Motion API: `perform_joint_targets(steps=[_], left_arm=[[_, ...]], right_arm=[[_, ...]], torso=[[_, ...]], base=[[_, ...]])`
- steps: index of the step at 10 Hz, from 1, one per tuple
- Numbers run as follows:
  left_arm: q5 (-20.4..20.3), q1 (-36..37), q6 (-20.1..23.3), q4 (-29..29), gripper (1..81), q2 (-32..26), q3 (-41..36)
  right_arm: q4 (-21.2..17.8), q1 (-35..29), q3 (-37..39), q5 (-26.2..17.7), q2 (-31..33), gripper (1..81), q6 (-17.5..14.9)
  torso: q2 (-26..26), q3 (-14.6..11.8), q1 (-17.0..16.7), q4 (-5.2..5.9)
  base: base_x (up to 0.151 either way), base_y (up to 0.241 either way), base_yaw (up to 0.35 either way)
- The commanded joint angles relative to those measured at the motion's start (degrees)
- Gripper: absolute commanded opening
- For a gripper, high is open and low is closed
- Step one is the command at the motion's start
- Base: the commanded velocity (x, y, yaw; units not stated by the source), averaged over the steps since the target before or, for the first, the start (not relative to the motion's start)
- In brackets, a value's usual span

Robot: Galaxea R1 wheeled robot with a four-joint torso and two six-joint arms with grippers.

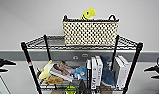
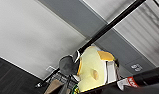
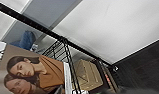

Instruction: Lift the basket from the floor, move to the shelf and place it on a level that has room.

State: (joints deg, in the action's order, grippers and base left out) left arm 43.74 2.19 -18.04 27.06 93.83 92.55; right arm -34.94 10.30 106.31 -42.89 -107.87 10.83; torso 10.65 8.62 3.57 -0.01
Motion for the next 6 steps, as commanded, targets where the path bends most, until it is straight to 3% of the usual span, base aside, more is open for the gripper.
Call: perform_joint_targets(steps=[1, 6], left_arm=[[-8.13, -7.84, 1.51, 0.45, 81.1, 2.41, -3.78], [-15.16, -22.18, 3.88, 0.36, 81.1, 7.25, -4.04]], right_arm=[[-1.71, 4.15, 5.9, 1.93, -5.35, 81.1, -4.84], [-2.06, 14.88, 8.46, 4.73, -9.22, 81.1, -7.22]], torso=[[0.0, 0.0, 0.0, 0.0], [0.0, 0.0, 0.0, 0.0]], base=[[0.0, 0.0, 0.0], [0.0, 0.0, 0.0]])
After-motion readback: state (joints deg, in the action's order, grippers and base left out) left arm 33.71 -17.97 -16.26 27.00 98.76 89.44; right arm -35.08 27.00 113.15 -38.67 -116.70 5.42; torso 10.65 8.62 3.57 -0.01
